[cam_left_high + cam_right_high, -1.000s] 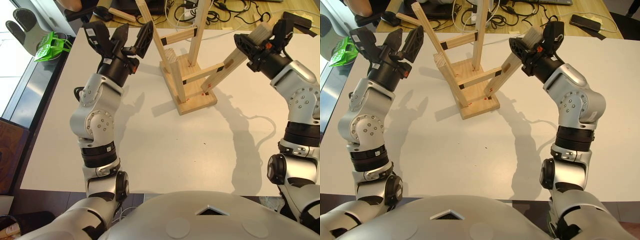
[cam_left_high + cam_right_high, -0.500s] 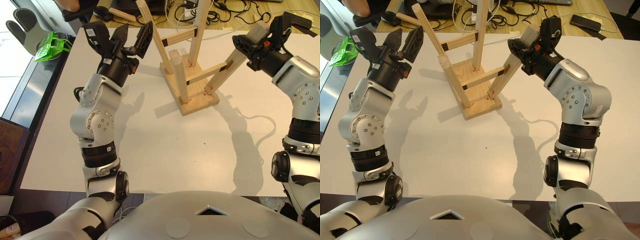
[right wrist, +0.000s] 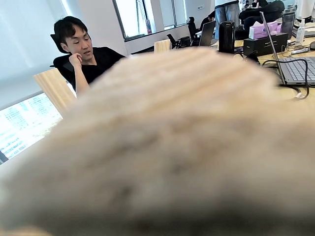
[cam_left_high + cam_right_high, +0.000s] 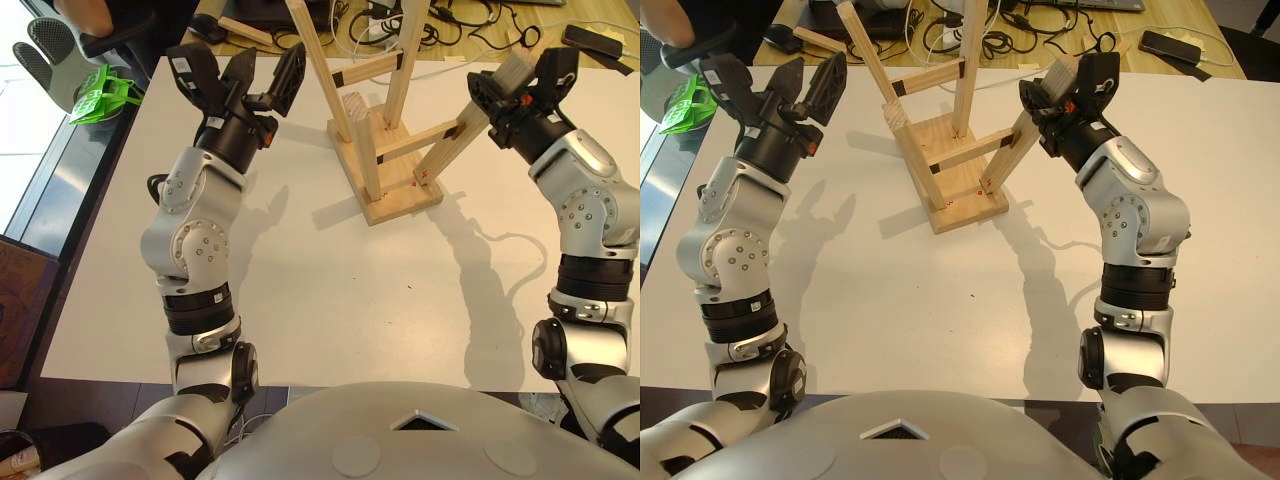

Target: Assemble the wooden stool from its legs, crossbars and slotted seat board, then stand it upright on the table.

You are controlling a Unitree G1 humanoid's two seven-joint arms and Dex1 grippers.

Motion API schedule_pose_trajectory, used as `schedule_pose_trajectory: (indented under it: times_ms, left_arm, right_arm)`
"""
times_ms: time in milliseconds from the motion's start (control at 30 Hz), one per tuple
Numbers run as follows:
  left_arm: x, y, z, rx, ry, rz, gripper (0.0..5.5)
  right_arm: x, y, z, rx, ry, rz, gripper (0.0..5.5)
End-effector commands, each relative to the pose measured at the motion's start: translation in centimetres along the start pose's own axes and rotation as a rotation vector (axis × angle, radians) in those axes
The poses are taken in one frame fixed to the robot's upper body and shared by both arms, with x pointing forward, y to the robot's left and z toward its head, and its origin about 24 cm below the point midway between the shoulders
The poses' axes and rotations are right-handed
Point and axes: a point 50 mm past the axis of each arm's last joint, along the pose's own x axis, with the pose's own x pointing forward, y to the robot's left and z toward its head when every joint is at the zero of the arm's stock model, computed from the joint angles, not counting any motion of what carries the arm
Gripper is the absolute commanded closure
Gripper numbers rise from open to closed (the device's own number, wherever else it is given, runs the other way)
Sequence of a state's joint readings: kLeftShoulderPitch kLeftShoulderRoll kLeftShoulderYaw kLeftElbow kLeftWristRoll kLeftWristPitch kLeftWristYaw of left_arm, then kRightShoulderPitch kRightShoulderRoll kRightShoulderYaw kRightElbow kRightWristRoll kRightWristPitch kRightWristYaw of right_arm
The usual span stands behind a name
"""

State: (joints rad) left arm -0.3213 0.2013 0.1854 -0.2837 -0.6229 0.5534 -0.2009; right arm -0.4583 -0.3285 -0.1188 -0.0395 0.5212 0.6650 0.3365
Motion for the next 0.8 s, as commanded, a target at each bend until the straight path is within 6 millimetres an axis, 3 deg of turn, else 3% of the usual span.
schedule_pose_trajectory:
  times_ms: [33,500,800]
  left_arm:
    - [0.2,0.0,0.1,0.006,-0.005,0.006,1.34]
    - [0.2,-0.1,0.1,0.000,-0.006,0.007,1.34]
    - [0.2,-0.2,0.1,-0.004,-0.011,0.009,1.34]
  right_arm:
    - [-0.3,-0.6,-0.7,0.006,0.054,-0.013,4.51]
    - [-0.1,-0.8,1.4,0.036,-0.046,0.009,2.21]
    - [-0.1,-1.1,4.7,0.067,-0.187,0.032,2.15]
